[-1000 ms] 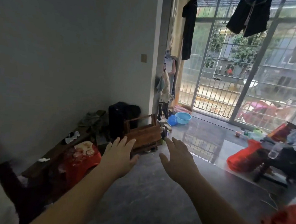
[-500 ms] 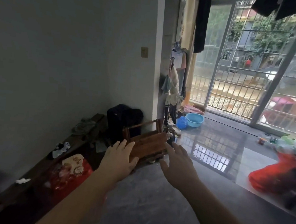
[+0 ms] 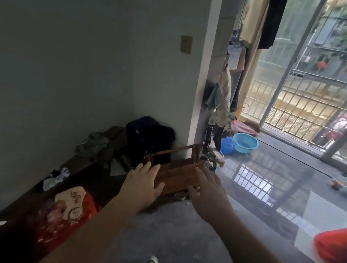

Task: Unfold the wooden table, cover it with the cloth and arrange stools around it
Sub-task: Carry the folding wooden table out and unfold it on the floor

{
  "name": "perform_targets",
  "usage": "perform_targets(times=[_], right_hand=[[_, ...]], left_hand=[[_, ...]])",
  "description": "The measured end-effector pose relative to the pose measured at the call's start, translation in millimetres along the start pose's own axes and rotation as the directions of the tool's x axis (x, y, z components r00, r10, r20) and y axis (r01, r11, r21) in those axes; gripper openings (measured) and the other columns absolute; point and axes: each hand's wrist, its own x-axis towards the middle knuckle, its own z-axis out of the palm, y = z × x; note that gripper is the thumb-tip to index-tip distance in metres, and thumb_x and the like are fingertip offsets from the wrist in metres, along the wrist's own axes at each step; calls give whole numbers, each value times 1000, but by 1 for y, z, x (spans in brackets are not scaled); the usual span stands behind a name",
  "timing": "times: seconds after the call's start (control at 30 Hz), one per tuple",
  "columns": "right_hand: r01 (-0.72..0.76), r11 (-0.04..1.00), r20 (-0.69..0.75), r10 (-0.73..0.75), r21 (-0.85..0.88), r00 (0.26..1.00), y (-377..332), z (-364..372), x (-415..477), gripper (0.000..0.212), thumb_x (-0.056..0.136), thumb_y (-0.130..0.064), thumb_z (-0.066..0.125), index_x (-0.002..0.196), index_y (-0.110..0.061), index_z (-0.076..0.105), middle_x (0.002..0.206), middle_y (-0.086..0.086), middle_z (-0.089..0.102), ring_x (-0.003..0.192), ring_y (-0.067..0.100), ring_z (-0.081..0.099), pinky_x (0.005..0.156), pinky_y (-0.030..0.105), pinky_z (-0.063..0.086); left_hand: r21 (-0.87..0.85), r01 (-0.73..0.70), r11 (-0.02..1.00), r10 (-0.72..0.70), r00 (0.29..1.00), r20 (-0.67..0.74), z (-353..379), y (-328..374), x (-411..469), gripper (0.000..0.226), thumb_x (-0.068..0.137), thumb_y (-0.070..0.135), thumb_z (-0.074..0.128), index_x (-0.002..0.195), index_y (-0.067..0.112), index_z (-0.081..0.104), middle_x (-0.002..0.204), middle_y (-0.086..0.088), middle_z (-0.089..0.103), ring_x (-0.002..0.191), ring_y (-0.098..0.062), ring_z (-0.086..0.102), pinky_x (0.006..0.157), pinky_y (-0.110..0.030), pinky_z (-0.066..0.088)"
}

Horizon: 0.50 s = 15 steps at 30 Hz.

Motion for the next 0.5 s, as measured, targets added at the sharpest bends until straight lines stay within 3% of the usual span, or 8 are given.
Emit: perform_targets(times=[0.27,0.5], right_hand=[[-43,997,111,49,-62,993,14,33,201,67,95,-46,43,155,-28,21,164,-1,18,151,26,10,121,48,19],[-86,995,209,95,-51,973,51,58,309,65,92,-46,44,152,-31,25,162,-2,24,150,24,15,119,48,26]], left_hand=[[-16,-22,1000,23,998,50,2,-48,201,69,98,56,37,156,26,17,163,-6,20,150,-27,17,120,-46,21],[-53,-7,999,15,989,148,19,-60,320,69,99,54,39,157,25,17,164,-7,19,150,-27,17,121,-43,21]])
